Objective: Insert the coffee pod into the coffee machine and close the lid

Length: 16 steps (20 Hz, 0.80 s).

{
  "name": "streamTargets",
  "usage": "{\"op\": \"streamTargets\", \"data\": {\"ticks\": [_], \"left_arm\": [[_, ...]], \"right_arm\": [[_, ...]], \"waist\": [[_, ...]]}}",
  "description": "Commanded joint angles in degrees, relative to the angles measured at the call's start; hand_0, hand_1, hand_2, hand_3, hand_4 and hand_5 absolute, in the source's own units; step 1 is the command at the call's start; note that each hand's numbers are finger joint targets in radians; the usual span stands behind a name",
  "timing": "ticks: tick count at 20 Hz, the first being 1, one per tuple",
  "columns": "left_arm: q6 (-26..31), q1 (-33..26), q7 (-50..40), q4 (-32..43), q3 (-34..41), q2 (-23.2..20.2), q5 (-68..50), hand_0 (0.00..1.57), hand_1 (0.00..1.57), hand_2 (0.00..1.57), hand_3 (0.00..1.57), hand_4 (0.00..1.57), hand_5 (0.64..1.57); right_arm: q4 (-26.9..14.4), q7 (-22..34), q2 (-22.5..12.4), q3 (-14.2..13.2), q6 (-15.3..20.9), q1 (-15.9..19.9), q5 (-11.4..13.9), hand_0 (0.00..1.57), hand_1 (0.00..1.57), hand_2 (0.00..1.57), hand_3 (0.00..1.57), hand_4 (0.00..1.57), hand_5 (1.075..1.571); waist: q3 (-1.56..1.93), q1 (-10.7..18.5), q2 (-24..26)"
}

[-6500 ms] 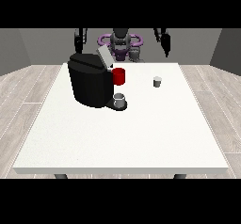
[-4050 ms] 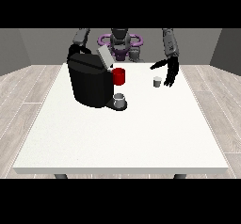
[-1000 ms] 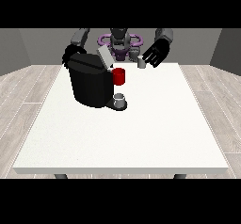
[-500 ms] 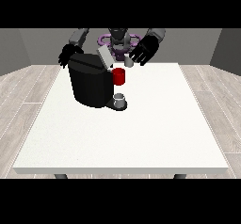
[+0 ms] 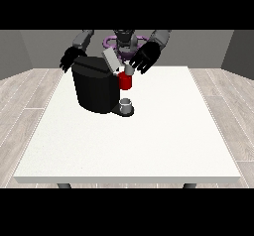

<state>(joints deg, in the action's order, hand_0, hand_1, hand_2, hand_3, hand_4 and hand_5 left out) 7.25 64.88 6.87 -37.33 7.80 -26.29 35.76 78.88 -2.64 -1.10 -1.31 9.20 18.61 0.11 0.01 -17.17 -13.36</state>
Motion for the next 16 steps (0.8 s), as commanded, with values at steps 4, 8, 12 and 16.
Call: {"op": "streamTargets", "data": {"ticks": [4,8,12,16], "left_arm": [[0.5,1.3,-1.0,1.0,-0.2,0.9,0.5,1.33,1.33,1.34,1.23,0.50,1.571],[0.1,0.2,0.4,0.9,-0.7,1.6,1.1,1.26,1.26,1.30,1.21,0.51,1.571],[-0.4,0.6,0.0,1.9,-0.7,2.5,1.4,1.18,1.18,1.25,1.18,0.49,1.571],[-0.5,1.8,0.4,0.4,-1.1,2.9,1.7,1.20,1.20,1.27,1.20,0.50,1.571]], "right_arm": [[1.4,4.0,-3.0,-2.5,-2.3,2.2,-2.7,0.00,0.00,0.00,0.00,0.53,1.571],[0.6,-1.7,0.7,-0.1,-0.2,-2.9,-0.6,0.00,0.00,0.00,0.00,0.51,1.571],[2.1,2.2,-0.5,-0.7,0.0,0.0,-1.0,0.00,0.00,0.00,0.00,0.51,1.571],[-0.9,-2.6,-1.7,-3.3,-1.8,0.0,-2.9,0.00,0.00,0.00,0.00,0.48,1.571]], "waist": [[0.00,-0.7,0.1],[0.00,-0.1,-0.3],[-0.01,-0.3,-0.6],[0.01,0.8,-2.3]]}}
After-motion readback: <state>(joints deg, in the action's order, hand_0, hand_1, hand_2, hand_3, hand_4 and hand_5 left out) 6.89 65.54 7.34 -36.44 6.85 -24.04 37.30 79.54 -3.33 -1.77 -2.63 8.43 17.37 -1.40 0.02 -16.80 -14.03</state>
